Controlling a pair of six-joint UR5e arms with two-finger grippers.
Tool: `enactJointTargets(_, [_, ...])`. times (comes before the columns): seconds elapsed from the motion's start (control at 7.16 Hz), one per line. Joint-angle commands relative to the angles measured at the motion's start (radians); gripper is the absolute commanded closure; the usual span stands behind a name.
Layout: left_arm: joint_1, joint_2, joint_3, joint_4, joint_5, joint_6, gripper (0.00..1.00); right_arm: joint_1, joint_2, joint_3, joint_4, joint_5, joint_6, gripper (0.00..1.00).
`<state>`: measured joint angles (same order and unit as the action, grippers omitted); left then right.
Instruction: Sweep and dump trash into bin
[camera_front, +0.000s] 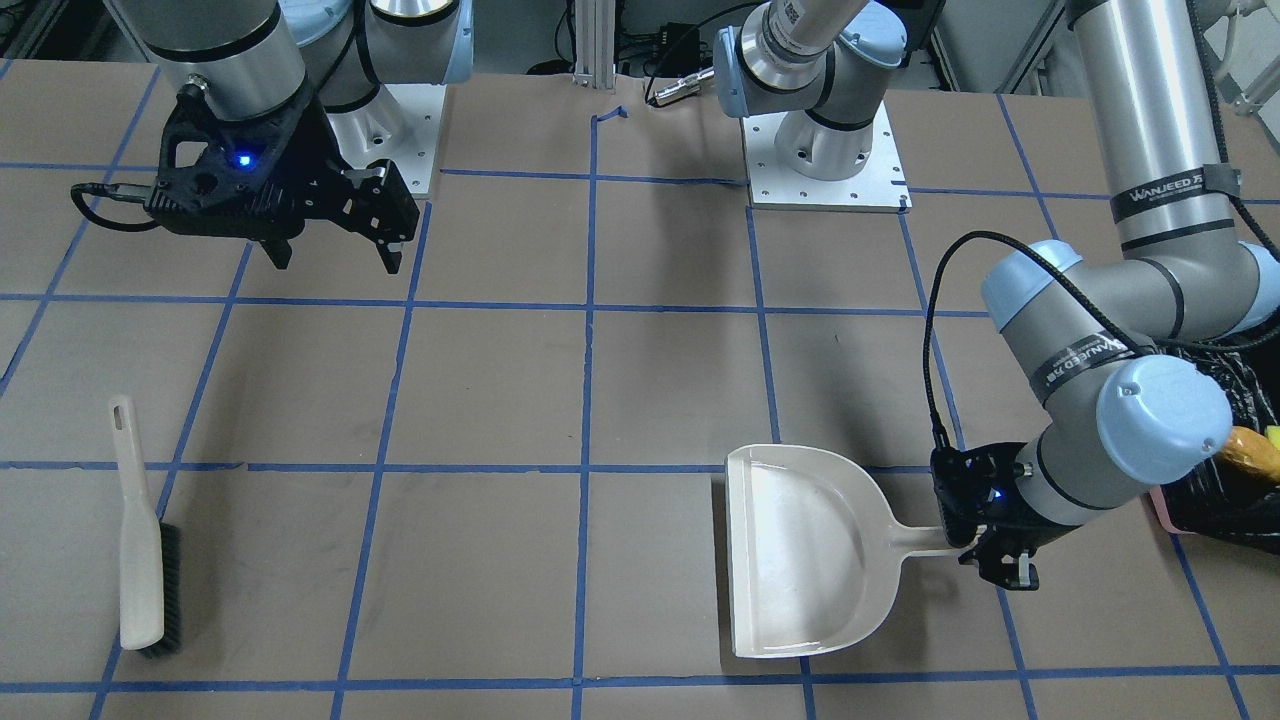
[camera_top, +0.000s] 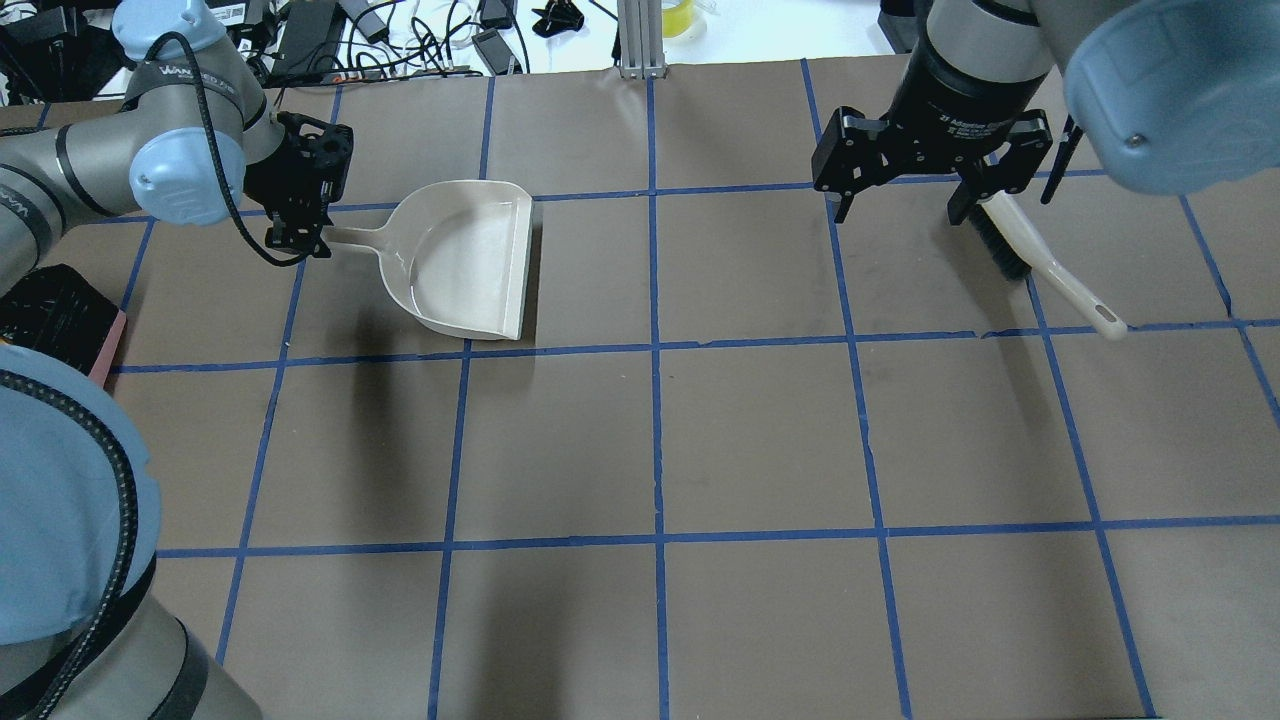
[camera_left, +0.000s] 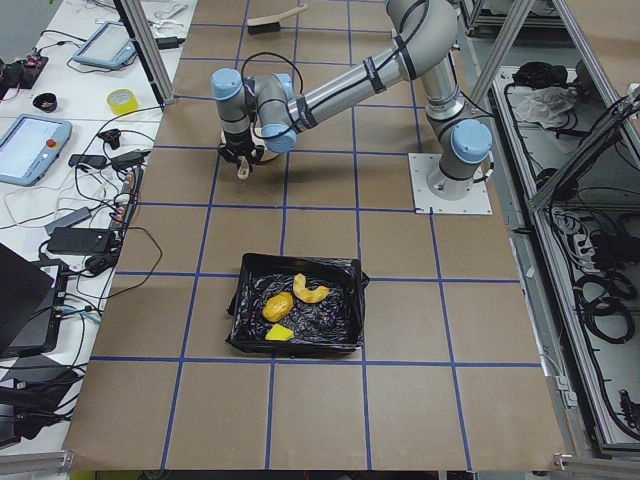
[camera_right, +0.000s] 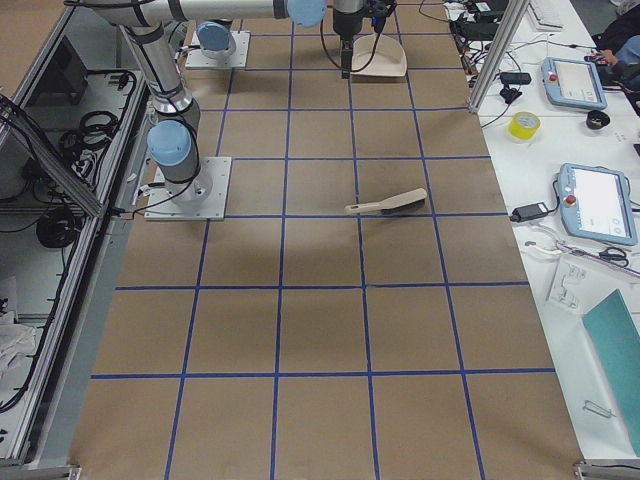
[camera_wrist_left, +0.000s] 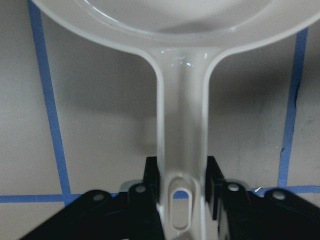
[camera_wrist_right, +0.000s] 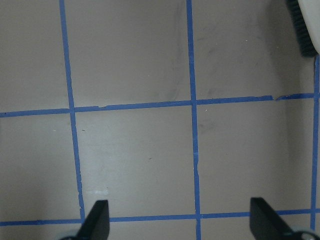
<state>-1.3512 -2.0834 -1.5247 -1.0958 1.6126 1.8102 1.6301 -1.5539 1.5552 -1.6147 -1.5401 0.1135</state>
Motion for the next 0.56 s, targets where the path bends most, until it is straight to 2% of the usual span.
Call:
enactJointTargets(0.0, [0.0, -0.003, 0.0, 0.001, -0.002, -0.015, 0.59, 0.001, 0.0, 0.0, 0.002, 0.0, 0.003, 0.0])
enactJointTargets(0.14, [-0.003, -0.001, 0.003, -0.001, -0.002, -0.062, 0.49, -0.001, 0.0, 0.002, 0.006, -0.001, -0.001, 0.0])
enactJointTargets(0.42, [-0.023, 0.035, 0.009, -0.012, 0.001, -0.087, 0.47, -0.012, 0.002, 0.011, 0.006, -0.021, 0.002, 0.0])
